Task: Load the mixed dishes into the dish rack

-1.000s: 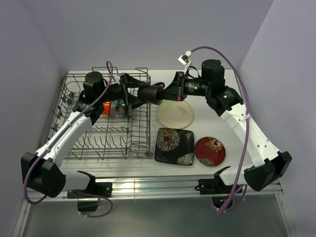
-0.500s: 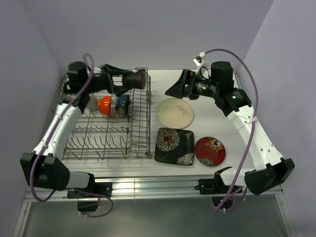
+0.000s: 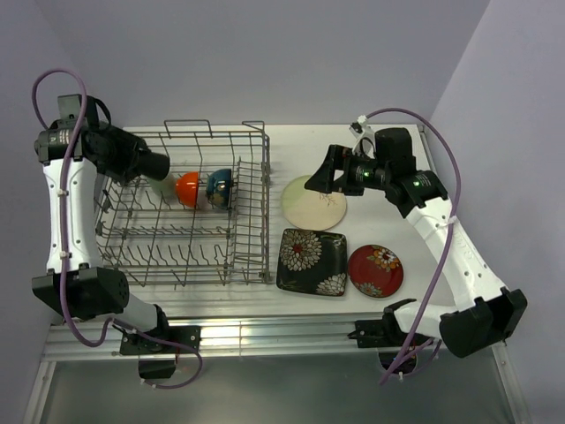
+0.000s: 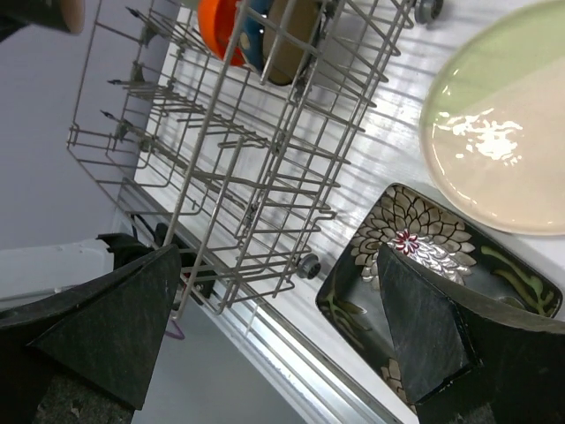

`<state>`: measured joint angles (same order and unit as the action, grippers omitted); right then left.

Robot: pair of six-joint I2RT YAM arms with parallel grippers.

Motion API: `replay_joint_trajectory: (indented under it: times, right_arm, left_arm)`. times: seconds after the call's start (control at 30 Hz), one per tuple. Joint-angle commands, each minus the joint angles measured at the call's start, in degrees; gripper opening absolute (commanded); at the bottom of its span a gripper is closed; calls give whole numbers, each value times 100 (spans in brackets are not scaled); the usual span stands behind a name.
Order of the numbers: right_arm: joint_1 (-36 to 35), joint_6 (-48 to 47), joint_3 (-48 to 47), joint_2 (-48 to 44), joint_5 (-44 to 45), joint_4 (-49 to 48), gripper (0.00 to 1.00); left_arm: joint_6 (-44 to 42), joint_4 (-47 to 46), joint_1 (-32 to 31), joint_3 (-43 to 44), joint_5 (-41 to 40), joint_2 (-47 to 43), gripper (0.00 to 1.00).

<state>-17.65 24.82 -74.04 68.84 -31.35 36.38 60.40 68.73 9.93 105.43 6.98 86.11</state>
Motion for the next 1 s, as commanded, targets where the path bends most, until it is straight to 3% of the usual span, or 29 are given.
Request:
replay_joint_trajectory:
  times: [0.0,0.23,0.43,0.97]
  right_arm:
    - [-72,-126,-40,86,-187,-158,100]
    - [-177,-223,-6,156,-99,-105,100]
    - [-177,-284,74,77,-20,-35,100]
    - [-169,-355,4,147,68,71,100]
  left_arm:
    - [-617,361,-141,-223,-1549,-129,0]
    - [-626,-254,-597,-1155,-2851,-217,0]
    - [-652,-448,-791,-1042,-3448,187,0]
    - [-828,-704,-949,-409,-3686,1320,0]
